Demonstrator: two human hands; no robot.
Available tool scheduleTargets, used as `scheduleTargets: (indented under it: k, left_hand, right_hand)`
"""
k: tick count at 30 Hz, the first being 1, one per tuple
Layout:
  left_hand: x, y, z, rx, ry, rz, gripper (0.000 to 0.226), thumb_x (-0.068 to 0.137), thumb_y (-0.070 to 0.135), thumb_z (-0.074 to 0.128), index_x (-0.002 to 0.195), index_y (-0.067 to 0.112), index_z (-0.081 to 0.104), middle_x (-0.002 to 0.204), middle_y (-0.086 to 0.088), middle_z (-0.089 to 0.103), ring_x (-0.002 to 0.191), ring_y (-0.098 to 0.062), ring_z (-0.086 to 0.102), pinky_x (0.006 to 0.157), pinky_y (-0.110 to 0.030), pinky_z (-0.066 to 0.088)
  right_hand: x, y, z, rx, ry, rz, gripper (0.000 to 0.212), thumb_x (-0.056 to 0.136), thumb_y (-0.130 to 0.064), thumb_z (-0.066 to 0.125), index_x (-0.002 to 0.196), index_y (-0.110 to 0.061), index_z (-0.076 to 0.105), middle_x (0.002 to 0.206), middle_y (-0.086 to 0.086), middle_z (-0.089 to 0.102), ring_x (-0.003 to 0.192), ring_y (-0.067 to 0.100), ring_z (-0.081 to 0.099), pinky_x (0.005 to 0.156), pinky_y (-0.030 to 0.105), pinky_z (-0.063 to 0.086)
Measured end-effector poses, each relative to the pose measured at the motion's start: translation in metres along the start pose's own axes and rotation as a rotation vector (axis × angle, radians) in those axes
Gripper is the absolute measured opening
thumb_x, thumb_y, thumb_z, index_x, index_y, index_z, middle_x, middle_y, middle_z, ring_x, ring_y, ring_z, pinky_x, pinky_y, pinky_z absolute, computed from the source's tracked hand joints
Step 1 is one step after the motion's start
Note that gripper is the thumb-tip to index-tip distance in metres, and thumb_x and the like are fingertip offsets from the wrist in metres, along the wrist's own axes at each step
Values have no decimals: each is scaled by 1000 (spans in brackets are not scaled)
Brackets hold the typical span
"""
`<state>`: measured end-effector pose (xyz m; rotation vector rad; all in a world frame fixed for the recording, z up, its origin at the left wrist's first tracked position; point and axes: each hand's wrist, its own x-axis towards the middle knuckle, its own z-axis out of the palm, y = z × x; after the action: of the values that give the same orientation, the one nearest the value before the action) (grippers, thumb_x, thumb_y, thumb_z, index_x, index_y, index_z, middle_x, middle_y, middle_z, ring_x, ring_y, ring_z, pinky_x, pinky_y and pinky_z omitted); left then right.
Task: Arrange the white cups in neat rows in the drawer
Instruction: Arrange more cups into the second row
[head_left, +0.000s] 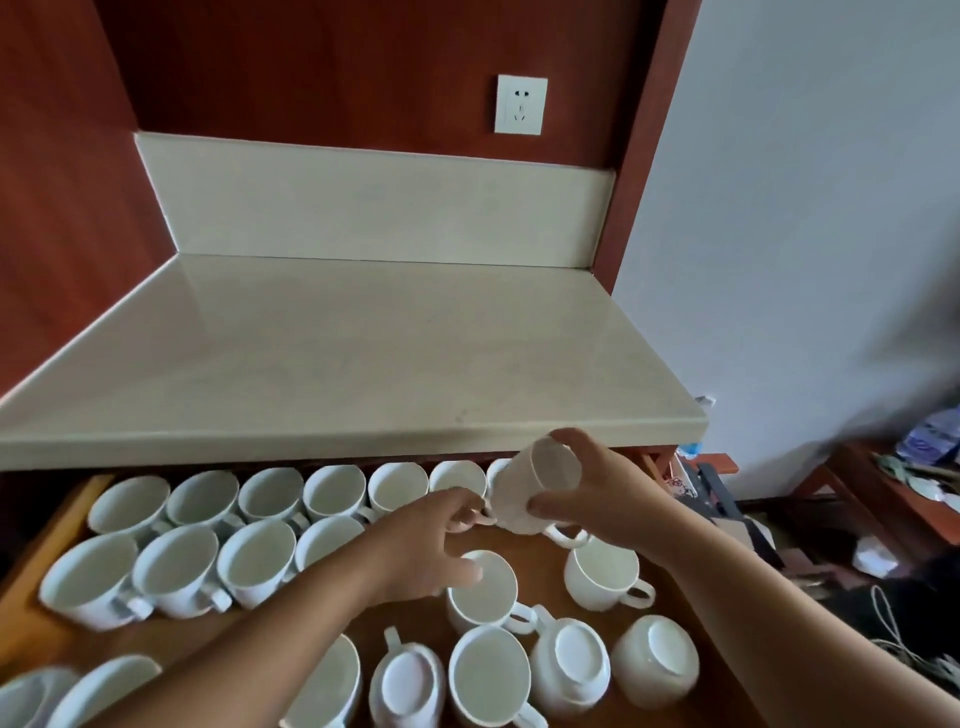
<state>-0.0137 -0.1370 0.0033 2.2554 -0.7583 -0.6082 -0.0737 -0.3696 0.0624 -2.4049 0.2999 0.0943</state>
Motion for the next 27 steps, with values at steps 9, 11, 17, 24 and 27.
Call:
scheduleTargets:
  k: [9,11,17,24,27]
  left_hand:
    - [13,-1,43,576,-161,161,82,79,34,70,152,35,32,150,8,40,137,-16,38,112,-35,36]
    - [18,5,45,568,-146,101,75,80,42,69,148,32,37,148,7,42,136,-16,40,110,-37,39]
    - [25,11,62,609,-152,-42,77,79,50,69,145,26,37,142,-2,42,131,-26,42,104,-40,42]
    - [33,11,62,480,-159,-90,83,79,47,71,151,29,36,152,2,35,139,-22,36,111,-38,37]
    - [35,13,61,445,-161,-113,79,81,53,66,151,30,38,152,2,38,139,-21,38,109,-36,37]
  right_hand:
    - [23,49,18,-112,-131,5,93,67,-43,85,146,-32,38,134,-3,53,105,18,58,88,36,56]
    - [26,54,18,-120,-145,2,94,68,-43,85,148,-32,36,136,-2,51,109,18,55,90,34,54]
    - [31,60,13,-75,-154,-17,90,67,-42,85,145,-33,39,124,-8,50,108,16,55,91,38,56]
    - [33,65,8,-65,-120,-36,91,68,-43,86,146,-33,39,125,-9,50,105,11,53,87,27,51]
    - [31,66,7,-54,-102,-40,91,68,-44,86,146,-34,39,122,-11,50,103,9,53,82,24,51]
